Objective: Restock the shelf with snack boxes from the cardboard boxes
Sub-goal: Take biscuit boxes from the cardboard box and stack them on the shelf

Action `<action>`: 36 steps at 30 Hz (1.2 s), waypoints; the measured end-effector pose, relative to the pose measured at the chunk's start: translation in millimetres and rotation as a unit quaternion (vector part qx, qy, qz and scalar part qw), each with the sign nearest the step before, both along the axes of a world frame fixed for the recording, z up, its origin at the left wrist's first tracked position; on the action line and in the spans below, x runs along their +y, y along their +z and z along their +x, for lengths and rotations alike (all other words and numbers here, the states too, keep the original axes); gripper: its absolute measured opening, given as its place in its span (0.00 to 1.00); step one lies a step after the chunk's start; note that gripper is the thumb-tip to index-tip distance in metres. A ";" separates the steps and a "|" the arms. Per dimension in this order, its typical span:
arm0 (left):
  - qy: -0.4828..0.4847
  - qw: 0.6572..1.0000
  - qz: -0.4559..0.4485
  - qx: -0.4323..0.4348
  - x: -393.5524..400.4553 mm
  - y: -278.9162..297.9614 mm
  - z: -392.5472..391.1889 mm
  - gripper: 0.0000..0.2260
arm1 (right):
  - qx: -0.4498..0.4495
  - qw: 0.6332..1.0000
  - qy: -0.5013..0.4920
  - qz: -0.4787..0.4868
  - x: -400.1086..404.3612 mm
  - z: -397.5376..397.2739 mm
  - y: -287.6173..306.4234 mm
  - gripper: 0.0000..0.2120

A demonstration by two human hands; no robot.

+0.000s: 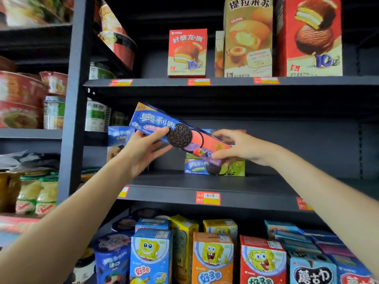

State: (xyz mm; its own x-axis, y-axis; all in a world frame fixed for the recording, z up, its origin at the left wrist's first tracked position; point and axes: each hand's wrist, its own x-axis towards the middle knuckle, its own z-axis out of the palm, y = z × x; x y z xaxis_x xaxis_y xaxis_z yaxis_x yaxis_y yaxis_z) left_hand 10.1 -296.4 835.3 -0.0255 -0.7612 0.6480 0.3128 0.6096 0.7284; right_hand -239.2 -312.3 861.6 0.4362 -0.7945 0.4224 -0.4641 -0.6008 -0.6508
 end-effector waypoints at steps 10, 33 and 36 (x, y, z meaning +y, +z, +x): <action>0.248 0.935 0.146 -0.208 -85.5 -2.9 -27.2 0.07 | -0.048 0.981 -0.164 0.094 -46.2 -49.1 -3.7 0.30; 0.322 0.797 0.155 -0.488 -114.4 -13.4 -56.6 0.21 | 0.246 0.894 -0.368 -0.073 -109.2 -36.8 -28.1 0.22; 0.394 0.786 0.111 -0.463 -79.8 -9.4 -52.1 0.24 | 0.202 0.901 -0.335 -0.187 -82.9 -22.0 -26.1 0.14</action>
